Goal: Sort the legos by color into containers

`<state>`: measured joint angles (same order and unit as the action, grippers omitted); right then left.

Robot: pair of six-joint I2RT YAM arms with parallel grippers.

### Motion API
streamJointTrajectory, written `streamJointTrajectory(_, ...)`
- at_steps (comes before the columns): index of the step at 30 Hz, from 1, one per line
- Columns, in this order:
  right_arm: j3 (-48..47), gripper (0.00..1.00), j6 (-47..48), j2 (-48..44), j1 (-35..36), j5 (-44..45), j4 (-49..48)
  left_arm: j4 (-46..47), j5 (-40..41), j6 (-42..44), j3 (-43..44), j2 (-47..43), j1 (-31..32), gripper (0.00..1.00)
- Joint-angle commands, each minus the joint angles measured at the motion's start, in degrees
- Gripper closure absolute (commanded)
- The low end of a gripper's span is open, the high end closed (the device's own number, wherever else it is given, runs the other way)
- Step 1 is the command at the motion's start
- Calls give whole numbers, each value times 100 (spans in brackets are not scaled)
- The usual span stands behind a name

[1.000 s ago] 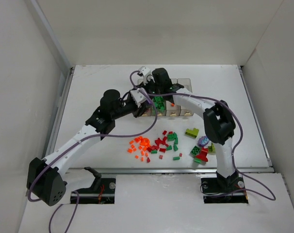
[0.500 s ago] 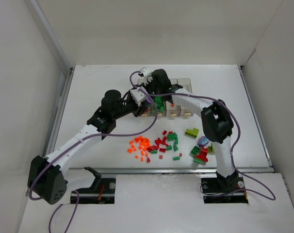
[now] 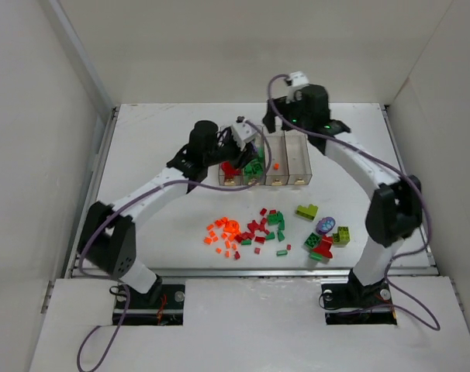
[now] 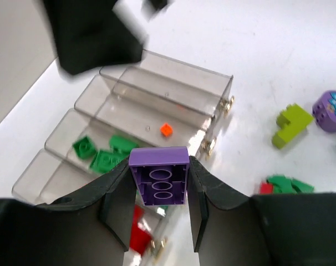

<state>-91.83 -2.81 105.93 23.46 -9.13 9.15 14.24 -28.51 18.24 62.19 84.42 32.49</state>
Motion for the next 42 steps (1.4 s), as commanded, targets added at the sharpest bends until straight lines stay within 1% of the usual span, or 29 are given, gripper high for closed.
streamJointTrajectory(1, 759, 0, -378, -1228, -228, 788, -229, 272, -470, -180, 1036, 757, -23, 100)
streamJointTrajectory(2, 989, 0, -378, -1450, -298, 946, -229, 272, -602, -180, 1293, 1021, 46, 100)
streamJointTrajectory(3, 1218, 0, -378, -1661, -298, 1270, -229, 272, -655, -180, 1539, 1546, 47, 100)
streamJointTrajectory(4, 1655, 0, -378, -2055, -368, 1386, -229, 203, -708, -180, 1794, 1812, 160, 100)
streamJointTrajectory(5, 1860, 0, -378, -2250, -369, 1474, -229, 132, -708, -102, 2292, 2067, 213, 100)
streamJointTrajectory(6, 2062, 0, -378, -2435, -430, 1545, -229, 132, -708, -101, 2532, 2548, 266, 100)
streamJointTrajectory(7, 2386, 0, -378, -2602, -491, 1658, -168, 132, -708, -101, 2761, 2788, 354, 100)
streamJointTrajectory(8, 2520, 0, -378, -2908, -492, 1712, -89, 132, -708, -180, 3198, 3008, 354, 99)
streamJointTrajectory(10, 2749, 0, -378, -3174, -606, 1948, -2, 245, -708, -434, 3561, 3604, 434, 95)
streamJointTrajectory(12, 2977, 0, -378, -3490, -667, 2116, 78, 368, -708, -567, 4026, 3957, 495, 92)
streamJointTrajectory(13, 3030, 0, -378, -3578, -668, 2282, 192, 369, -708, -750, 4150, 4255, 556, 91)
streamJointTrajectory(14, 3100, 0, -378, -3701, -720, 2362, 193, 447, -708, -839, 4361, 4380, 557, 87)
streamJointTrajectory(17, 3101, 0, -378, -3808, -852, 2529, 447, 597, -656, -1015, 4486, 4687, 618, 84)
streamJointTrajectory(19, 3154, 0, -378, -3869, -904, 2600, 526, 658, -656, -1015, 4556, 4767, 671, 81)
streamJointTrajectory(21, 3206, 0, -378, -3922, -905, 2705, 527, 659, -656, -1015, 4556, 4829, 741, 74)
streamJointTrajectory(23, 3207, 0, -378, -3922, -905, 2705, 579, 659, -542, -1015, 4556, 4829, 794, 65)
streamJointTrajectory(24, 3207, 0, -378, -3922, -905, 2758, 579, 598, -541, -1015, 4556, 4881, 794, 49)
streamJointTrajectory(27, 3207, 0, -378, -3922, -905, 2819, 711, 466, -541, -1015, 4503, 4830, 794, 24)
streamJointTrajectory(28, 3137, 0, -378, -3922, -905, 2820, 824, 466, -541, -937, 4408, 4725, 794, 11)
streamJointTrajectory(29, 3049, 0, -378, -3922, -905, 2881, 895, 466, -541, -884, 4241, 4645, 794, 3)
streamJointTrajectory(30, 2996, 0, -378, -3922, -905, 2942, 965, 518, -541, -744, 4144, 4558, 794, 0)
streamJointTrajectory(35, 2619, 0, -378, -3922, -905, 3259, 1633, 641, -541, -190, 3546, 3636, 794, 0)
streamJointTrajectory(36, 2618, 0, -378, -4000, -905, 3259, 1721, 581, -541, -85, 3319, 3469, 794, 0)
streamJointTrajectory(39, 2547, 0, -378, -4298, -809, 3583, 1845, 518, -200, 328, 2870, 2678, 707, 0)
streamJointTrajectory(40, 2547, 0, -378, -4370, -730, 3732, 1845, 518, 62, 329, 2503, 2467, 706, 0)
streamJointTrajectory(41, 2547, 0, -378, -4423, -660, 4073, 1845, 457, 187, 329, 2334, 2056, 610, 0)
streamJointTrajectory(42, 2547, 0, -378, -4423, -511, 4251, 1932, 379, 310, 329, 2176, 1861, 488, 0)
